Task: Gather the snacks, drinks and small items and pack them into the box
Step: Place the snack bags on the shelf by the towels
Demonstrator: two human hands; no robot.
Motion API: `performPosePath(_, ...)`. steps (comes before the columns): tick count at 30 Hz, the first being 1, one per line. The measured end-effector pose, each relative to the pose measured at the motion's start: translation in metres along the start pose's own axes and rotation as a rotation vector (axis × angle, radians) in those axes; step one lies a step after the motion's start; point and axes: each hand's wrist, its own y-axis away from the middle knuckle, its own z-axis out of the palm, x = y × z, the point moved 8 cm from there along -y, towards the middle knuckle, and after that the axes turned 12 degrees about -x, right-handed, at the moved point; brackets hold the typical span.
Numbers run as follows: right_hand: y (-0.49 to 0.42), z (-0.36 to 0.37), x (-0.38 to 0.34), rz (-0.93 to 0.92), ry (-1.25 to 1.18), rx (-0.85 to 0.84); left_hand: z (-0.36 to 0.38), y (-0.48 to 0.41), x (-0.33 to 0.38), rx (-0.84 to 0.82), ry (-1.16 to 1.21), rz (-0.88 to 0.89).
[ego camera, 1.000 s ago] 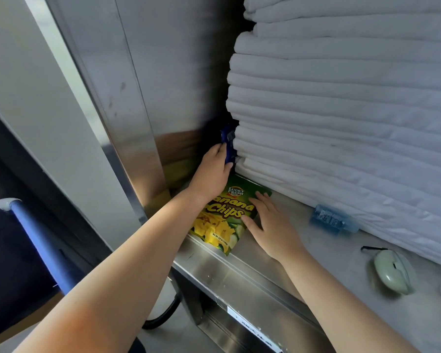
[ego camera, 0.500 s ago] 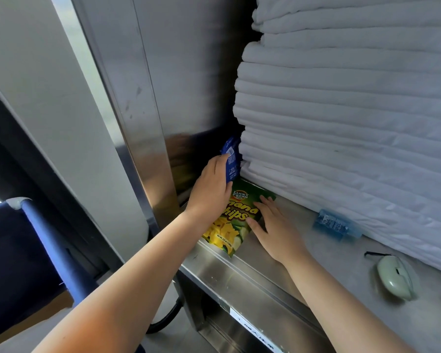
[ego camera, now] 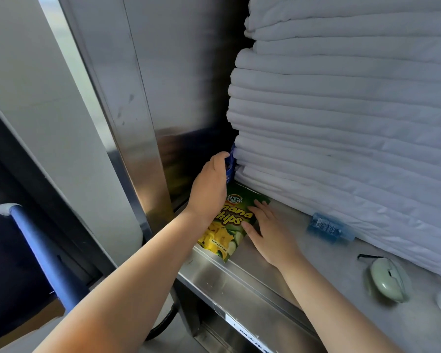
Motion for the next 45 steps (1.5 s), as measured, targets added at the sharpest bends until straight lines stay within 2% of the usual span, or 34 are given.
performPosePath(3,-0.001,0.001,0.001,0.006,0.004,-0.001,-0.006,0.023,0.004,-0.022,-0.015,0.036)
performPosePath(6,-0.001,0.001,0.002,0.005,0.001,-0.001,-0.009,0.059,0.017,-0.039,-0.023,0.146)
performPosePath(15,-0.001,-0.003,0.001,-0.017,-0.053,0.044,-0.023,0.101,0.025,-0.063,-0.080,0.196)
performPosePath(25,0.004,-0.007,0.002,-0.022,-0.109,0.074,-0.003,0.139,0.030,-0.263,-0.200,0.339)
performPosePath(31,0.015,-0.021,-0.005,-0.053,-0.220,0.171,-0.004,0.143,0.028,-0.296,-0.160,0.361)
performPosePath(34,0.028,-0.029,-0.014,-0.076,-0.400,0.255,-0.001,0.144,0.033,-0.302,-0.117,0.403)
performPosePath(37,0.030,-0.019,-0.024,-0.037,-0.567,0.158,0.007,0.145,0.038,-0.320,-0.100,0.451)
performPosePath(40,0.028,-0.012,-0.030,0.012,-0.556,0.081,0.012,0.145,0.040,-0.326,-0.100,0.492)
performPosePath(45,0.021,-0.020,-0.026,0.069,-0.647,0.049,0.010,0.145,0.037,-0.286,-0.101,0.513)
